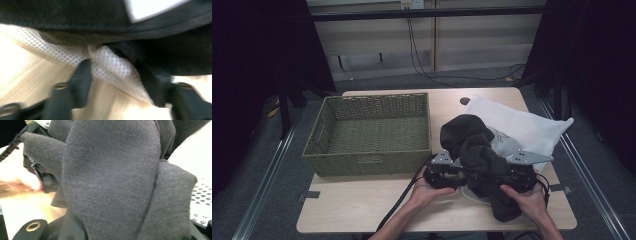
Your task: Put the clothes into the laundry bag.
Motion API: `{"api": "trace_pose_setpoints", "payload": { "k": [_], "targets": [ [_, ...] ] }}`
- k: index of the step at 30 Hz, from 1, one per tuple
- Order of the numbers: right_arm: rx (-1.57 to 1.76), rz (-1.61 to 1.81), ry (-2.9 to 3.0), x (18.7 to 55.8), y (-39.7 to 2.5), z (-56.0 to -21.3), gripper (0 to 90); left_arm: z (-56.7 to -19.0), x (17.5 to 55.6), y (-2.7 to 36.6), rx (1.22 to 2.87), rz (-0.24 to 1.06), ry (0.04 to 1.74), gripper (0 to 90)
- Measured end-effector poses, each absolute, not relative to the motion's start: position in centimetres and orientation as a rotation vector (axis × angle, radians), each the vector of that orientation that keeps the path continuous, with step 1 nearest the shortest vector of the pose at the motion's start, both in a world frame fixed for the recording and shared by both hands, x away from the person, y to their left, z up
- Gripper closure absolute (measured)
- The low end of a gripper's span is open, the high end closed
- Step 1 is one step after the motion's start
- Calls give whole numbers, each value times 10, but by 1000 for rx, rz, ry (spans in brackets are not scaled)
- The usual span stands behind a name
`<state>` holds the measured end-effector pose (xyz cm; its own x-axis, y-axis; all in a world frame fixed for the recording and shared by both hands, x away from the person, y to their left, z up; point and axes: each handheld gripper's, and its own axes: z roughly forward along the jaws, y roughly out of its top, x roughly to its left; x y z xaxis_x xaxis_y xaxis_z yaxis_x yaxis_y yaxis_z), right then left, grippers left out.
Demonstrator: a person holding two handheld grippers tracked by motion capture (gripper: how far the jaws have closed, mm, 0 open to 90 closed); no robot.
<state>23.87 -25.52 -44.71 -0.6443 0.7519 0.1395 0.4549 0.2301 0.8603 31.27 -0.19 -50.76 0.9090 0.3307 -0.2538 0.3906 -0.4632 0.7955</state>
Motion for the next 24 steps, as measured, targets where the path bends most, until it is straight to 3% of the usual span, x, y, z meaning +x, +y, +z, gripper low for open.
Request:
{"api": "trace_pose_setpoints", "payload": {
  "k": [2,3,13,24],
  "targets": [
    [1127,1380,2202,238,-256,-446,602,-507,313,0,2082,-84,517,804],
    [1123,1380,2200,238,-257,-446,602,-506,312,2,2071,-83,519,856],
    [1077,1266,2233,234,-265,-446,600,-488,294,37,2047,-57,456,889],
    [1029,991,2266,248,-264,-459,595,-493,268,46,2035,-58,373,899]
  ]
}}
